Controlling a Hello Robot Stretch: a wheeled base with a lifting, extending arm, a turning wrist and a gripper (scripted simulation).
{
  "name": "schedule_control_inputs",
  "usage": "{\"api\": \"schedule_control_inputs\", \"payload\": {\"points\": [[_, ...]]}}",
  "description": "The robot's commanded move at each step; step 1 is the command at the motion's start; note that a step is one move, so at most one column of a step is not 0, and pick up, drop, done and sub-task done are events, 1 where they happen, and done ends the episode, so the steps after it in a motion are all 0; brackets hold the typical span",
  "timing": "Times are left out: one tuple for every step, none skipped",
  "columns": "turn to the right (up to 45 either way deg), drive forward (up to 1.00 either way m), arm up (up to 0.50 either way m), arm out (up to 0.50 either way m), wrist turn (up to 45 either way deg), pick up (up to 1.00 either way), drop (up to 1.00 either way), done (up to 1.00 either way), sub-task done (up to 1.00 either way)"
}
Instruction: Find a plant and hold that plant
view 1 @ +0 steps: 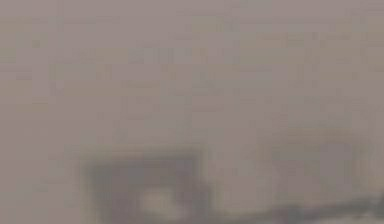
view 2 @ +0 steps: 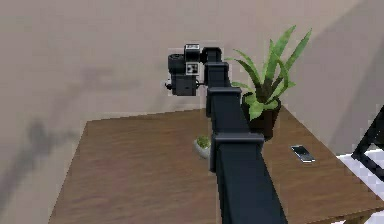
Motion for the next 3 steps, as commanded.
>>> {"api": "schedule_control_inputs", "payload": {"points": [[0.0, 0.0, 0.0, 0.0, 24.0, 0.0, 0.0, 0.0, 0.0], [0.0, 0.0, -0.3, 0.0, 0.0, 0.0, 0.0, 0.0, 0.0], [0.0, 0.0, 0.0, 0.0, 0.0, 1.0, 0.0, 0.0, 0.0]]}}
